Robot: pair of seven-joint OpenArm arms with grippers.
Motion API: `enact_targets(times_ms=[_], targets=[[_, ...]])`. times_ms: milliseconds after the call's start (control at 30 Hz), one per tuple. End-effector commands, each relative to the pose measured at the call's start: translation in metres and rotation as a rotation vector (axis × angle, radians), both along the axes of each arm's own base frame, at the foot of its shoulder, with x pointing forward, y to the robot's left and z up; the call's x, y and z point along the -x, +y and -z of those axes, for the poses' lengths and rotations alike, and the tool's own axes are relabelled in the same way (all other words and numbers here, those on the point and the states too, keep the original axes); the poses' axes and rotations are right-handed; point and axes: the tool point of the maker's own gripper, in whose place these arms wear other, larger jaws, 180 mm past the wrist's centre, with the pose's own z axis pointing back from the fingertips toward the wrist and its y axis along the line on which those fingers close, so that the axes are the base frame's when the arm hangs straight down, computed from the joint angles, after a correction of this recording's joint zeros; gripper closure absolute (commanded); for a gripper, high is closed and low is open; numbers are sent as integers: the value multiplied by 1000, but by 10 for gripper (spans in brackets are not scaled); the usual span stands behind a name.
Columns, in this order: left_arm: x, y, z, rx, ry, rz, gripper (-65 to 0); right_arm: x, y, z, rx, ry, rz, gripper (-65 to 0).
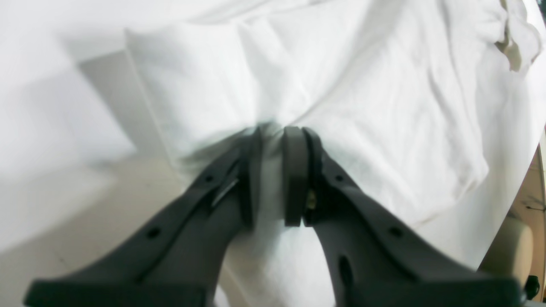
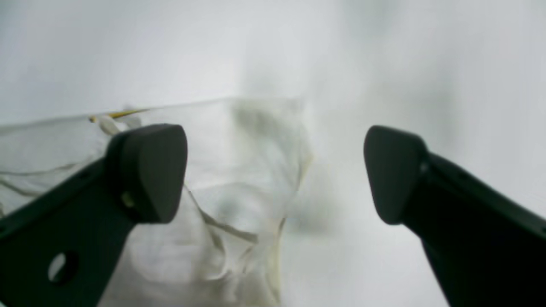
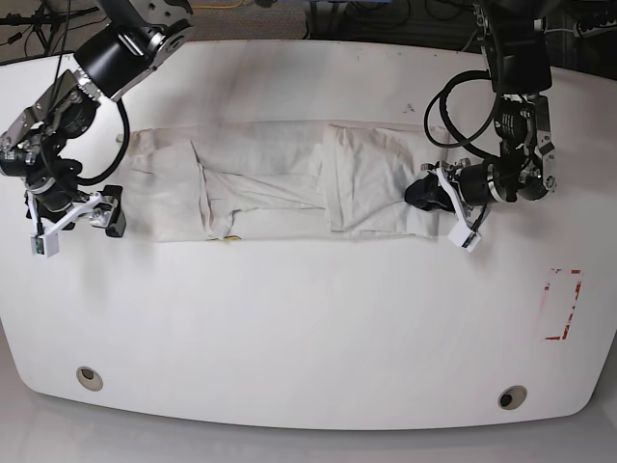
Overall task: Fold the T-shirt properly
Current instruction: 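Move the right gripper to the strip's end and grasp it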
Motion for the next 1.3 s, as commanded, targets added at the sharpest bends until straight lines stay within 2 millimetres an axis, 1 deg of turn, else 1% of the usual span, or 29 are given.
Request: enact_targets(times_ms=[0,100,233,400,567,667,800,833,933,1033,1100,1167,1200,1267], targets=[[8,21,16,-129,73,15,-82,-5,-15,0,-61,-20,8,-634],[6,29,14,-145,69,11,-82,-8,-20,9,-145,-31,20,-634],[4,33,12,-153,63,10,-82,-5,-27,26,-240,-19,42,-634],[-1,34,8,-154,54,8,-82,3,-24,43,-332,5,56,-634],[-2,34,7,-154,51,8,-82,8,-17,48,-377,-3,54,-634],[-2,34,7,-154,51,8,-83,12,-4,61,-416,18,56,-634],[-2,34,7,-154,49,8,-83,17,7,71,-438,36,51,-634],[-2,34,7,-155,50,8,-83,20,14,76,-450,48,47,-634],[-2,34,7,-155,50,8,-83,18,36,83,-463,74,0,-634],[-2,34,7,-155,50,8,-83,14,52,83,-456,76,-44,-631],[-3,34,7,-155,49,8,-83,9,71,79,-450,65,-85,-604],[-3,34,7,-155,49,8,-83,9,80,79,-448,61,-102,-572],[-3,34,7,-155,49,8,-83,9,86,79,-451,60,-109,-547],[-3,34,7,-155,49,8,-83,9,91,78,-447,56,-120,-499]])
